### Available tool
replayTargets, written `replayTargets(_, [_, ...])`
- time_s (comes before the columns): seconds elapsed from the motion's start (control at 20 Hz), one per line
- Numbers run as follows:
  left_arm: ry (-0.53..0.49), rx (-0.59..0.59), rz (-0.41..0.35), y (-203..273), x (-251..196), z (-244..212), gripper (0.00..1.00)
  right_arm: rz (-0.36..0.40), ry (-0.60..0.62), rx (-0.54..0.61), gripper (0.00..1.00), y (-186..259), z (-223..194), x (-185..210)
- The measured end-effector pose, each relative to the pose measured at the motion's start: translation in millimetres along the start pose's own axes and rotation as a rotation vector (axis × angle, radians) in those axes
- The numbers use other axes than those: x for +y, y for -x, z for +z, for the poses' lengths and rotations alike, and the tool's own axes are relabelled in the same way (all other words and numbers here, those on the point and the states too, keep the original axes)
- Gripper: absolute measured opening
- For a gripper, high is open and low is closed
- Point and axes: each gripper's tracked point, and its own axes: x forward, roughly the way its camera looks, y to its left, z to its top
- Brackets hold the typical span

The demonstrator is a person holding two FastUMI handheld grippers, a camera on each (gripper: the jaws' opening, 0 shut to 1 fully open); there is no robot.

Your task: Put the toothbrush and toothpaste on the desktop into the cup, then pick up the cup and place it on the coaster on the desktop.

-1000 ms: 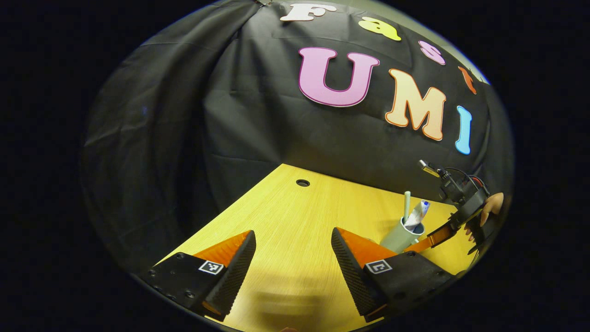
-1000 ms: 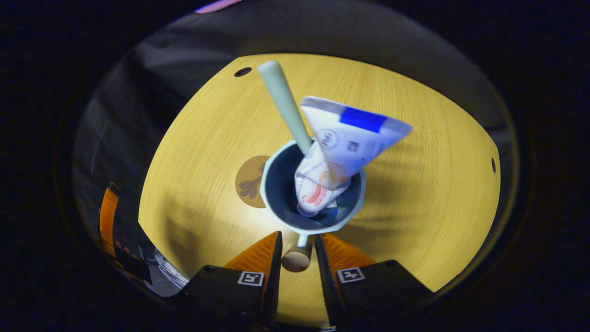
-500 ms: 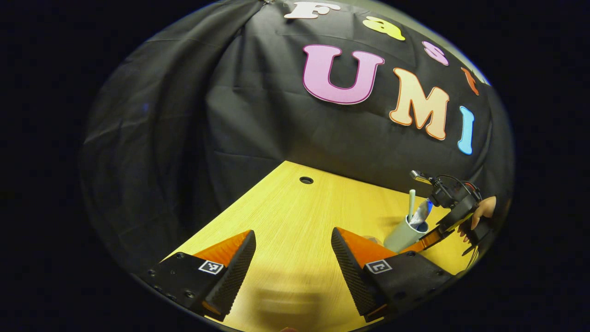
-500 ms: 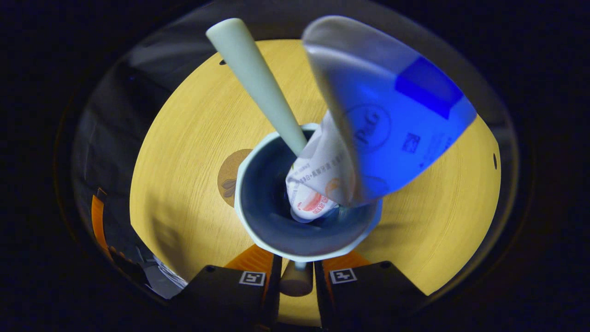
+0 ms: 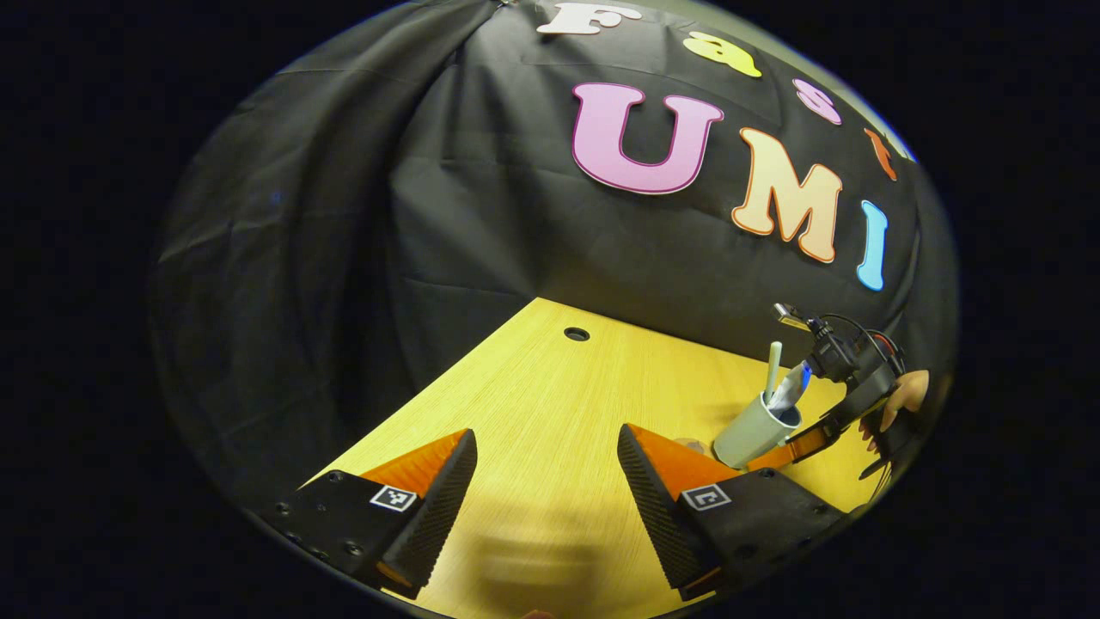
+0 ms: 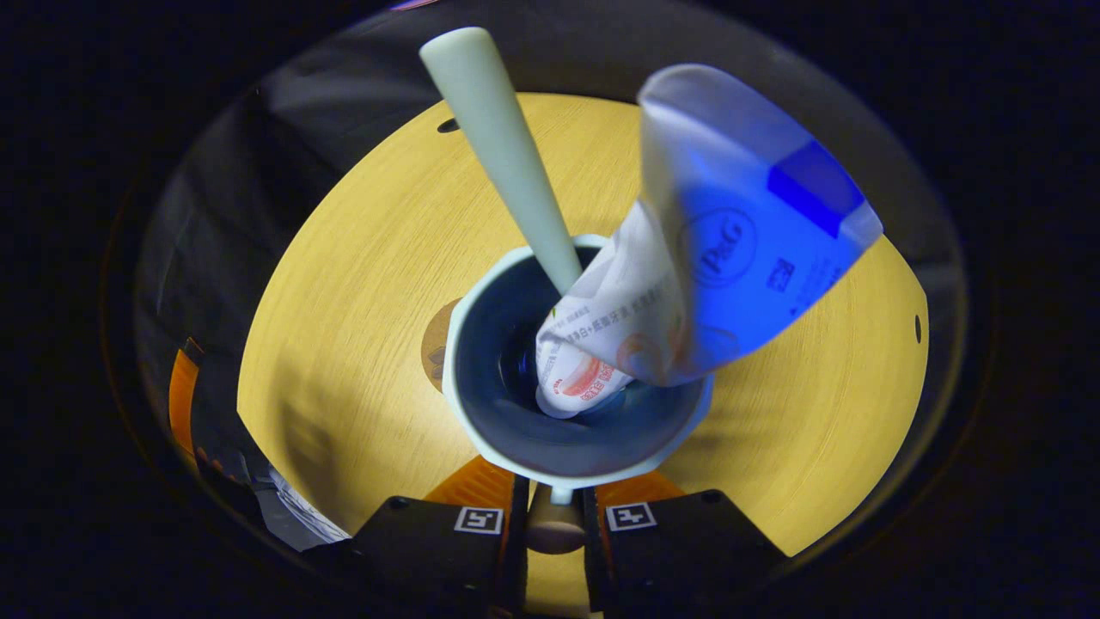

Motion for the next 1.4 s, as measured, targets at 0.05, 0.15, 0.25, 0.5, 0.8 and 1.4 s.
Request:
replayTargets(0.05, [0.001, -0.001, 0.0, 0, 0, 0, 0.95, -0.003, 0.013, 0.002, 0.29, 1, 1, -1])
replayTargets(0.15, [-0.001, -0.006, 0.001, 0, 2, 1, 0.95, 0.001, 0.026, -0.007, 0.29, 0, 3, -1])
replayTargets(0.25, [-0.002, -0.004, -0.001, 1, 2, 0, 0.95, 0.015, 0.035, -0.011, 0.29, -1, 3, 0])
replayTargets(0.5, [0.001, -0.001, 0.011, 4, 12, 0, 0.95, 0.039, 0.08, -0.012, 0.25, -2, 2, -3])
replayTargets(0.8, [0.013, -0.009, 0.033, 7, 25, 1, 0.95, 0.003, 0.129, 0.01, 0.25, 0, 0, -14])
replayTargets(1.4, [-0.032, -0.052, -0.033, 7, -10, 21, 0.95, 0.03, 0.106, -0.184, 0.98, 60, 23, -22])
